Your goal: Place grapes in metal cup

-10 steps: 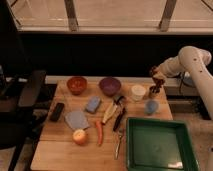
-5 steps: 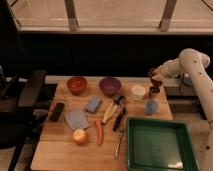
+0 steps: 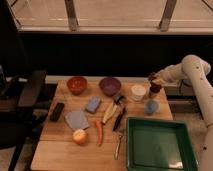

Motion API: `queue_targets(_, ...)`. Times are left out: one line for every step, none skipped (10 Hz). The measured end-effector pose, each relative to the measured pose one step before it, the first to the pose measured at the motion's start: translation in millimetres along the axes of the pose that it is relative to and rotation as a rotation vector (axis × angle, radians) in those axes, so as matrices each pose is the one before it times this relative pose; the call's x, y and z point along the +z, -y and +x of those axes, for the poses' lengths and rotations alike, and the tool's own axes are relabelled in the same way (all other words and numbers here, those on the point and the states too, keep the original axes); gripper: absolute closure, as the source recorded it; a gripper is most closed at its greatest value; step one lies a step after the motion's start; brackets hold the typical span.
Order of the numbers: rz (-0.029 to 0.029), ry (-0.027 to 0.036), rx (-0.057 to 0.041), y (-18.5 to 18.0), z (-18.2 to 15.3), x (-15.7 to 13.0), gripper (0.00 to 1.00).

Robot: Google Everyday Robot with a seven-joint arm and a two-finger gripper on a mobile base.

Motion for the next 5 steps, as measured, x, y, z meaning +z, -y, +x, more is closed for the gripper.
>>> queue_targets(0.00623, 0.01519, 0.01943, -2.05, 7.1, 0.36, 0.56)
queue_targets(0.00488, 0.01035, 0.01234, -1.49, 4.07, 0.18, 0.45)
queue_targets(0.00022, 0.00688, 0.01126, -2.35, 2.92, 2.13, 0.38)
queue_targets(0.00055, 0.00557, 0.00945, -1.73, 1.99, 0.93, 0.34)
queue_targets(-0.00071, 0.00389, 0.00883, -2.24, 3.34, 0.31, 0.34)
